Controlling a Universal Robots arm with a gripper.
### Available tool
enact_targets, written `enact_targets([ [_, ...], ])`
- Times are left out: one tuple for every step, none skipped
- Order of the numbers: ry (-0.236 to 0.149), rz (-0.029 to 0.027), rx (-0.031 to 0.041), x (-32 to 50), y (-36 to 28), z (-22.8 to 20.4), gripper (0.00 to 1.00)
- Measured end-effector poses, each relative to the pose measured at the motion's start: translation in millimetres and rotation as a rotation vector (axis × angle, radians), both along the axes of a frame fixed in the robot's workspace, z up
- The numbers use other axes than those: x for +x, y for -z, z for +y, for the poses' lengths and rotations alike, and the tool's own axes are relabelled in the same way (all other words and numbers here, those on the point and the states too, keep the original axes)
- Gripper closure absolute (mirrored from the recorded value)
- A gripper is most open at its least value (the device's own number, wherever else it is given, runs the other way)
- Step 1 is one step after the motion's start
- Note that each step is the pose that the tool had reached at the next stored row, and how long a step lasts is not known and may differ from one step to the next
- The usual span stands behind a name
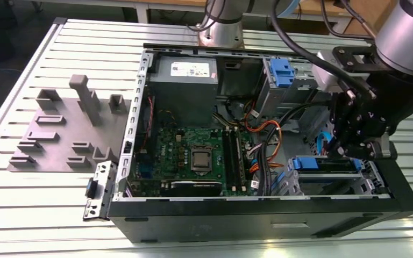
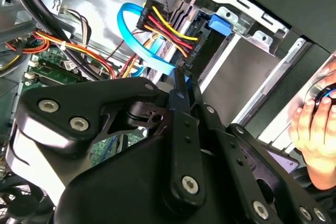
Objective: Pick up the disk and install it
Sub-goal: 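Insert the second disk wire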
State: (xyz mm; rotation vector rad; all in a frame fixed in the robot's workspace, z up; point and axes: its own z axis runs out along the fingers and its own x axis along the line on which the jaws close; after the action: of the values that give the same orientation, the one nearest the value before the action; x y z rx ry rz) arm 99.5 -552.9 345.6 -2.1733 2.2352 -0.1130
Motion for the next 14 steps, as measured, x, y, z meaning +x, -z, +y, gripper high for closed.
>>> enact_targets([
  [0.000,-0.0014,-0.0001,-0.1,0.3,-0.6,0.84],
  [0.000,-0.0027,-0.0001,-0.4,0.7,-1.2,0.84],
  [0.000,-0.0040,0.0000,-0.6,1.0,-1.7,0.84],
  [0.000,-0.0057,0.0002,-1.0,1.6,-2.3,0.84],
  [0.000,-0.0066,0.0001,-1.1,1.9,-2.7,0.84],
  [0.000,-0.0076,0.0005,-1.2,2.3,-3.0,0.84],
  [0.000,-0.0088,0.0009,-1.4,2.8,-3.3,0.84],
  [0.000,-0.0101,0.0015,-1.6,3.3,-3.5,0.84],
  [0.000,-0.0118,0.0021,-1.9,3.8,-3.5,0.84],
  [-0.001,-0.0137,0.0026,-2.3,4.3,-3.5,0.84],
  [-0.001,-0.0158,0.0031,-2.8,4.8,-3.6,0.84],
  [-0.001,-0.0180,0.0036,-3.5,5.4,-3.6,0.84],
  [-0.001,-0.0198,0.0040,-3.8,5.9,-3.7,0.84],
  [-0.001,-0.0213,0.0040,-4.1,6.3,-3.8,0.84],
])
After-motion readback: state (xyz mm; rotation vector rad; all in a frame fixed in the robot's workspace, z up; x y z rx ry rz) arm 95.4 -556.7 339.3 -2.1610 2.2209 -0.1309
